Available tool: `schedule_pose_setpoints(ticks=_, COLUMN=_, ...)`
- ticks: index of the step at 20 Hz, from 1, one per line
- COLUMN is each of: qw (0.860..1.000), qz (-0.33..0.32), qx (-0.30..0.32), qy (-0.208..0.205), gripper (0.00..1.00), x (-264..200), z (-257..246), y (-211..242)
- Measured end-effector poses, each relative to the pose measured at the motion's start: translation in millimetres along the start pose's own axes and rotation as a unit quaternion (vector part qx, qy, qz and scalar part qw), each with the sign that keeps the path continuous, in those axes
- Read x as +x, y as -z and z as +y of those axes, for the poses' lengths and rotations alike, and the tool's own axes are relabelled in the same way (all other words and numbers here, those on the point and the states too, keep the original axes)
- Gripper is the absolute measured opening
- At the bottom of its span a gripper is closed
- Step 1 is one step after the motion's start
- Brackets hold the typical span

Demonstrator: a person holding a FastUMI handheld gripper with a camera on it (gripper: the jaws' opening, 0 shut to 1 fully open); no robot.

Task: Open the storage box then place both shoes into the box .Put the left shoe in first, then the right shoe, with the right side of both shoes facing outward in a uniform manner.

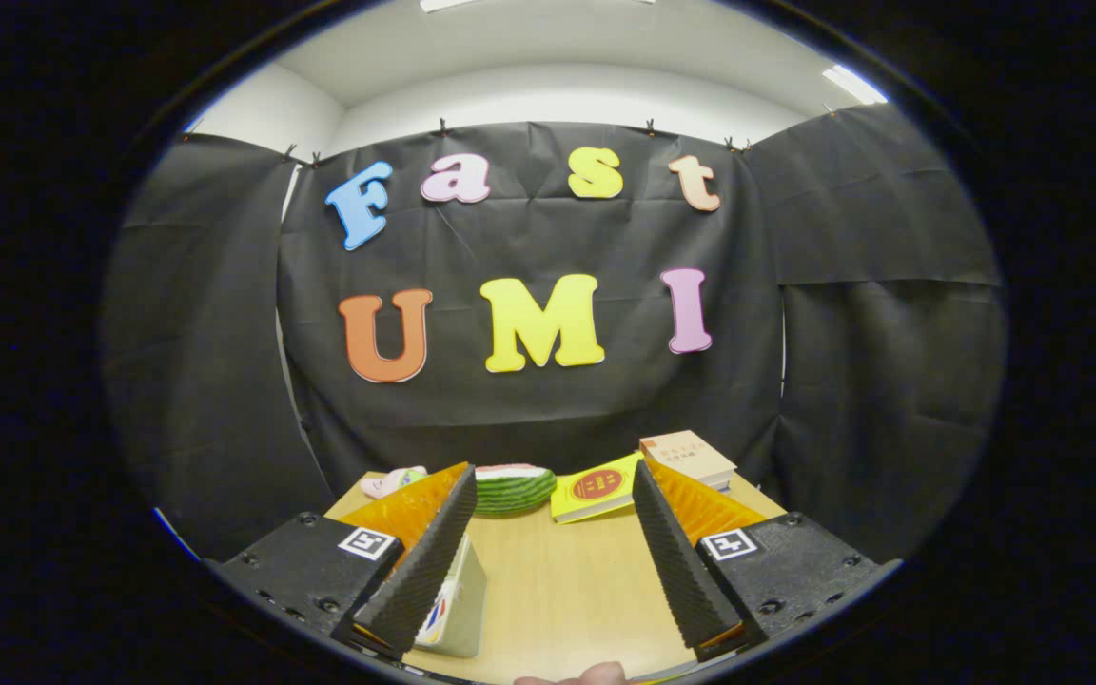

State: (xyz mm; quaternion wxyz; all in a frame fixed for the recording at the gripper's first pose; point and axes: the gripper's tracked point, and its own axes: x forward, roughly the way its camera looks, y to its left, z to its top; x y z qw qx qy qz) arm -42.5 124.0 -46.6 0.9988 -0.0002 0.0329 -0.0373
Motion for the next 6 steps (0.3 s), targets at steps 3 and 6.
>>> schedule_pose_setpoints(ticks=3, qw=1.0, qz=0.001, qx=0.004, qy=0.005, gripper=1.0, x=-4.2, z=-11.7, y=10.9)
schedule_pose_setpoints(ticks=6, qw=1.0, qz=-0.001, qx=0.002, qy=0.01, gripper=1.0, x=-4.2, z=-15.9, y=9.5)
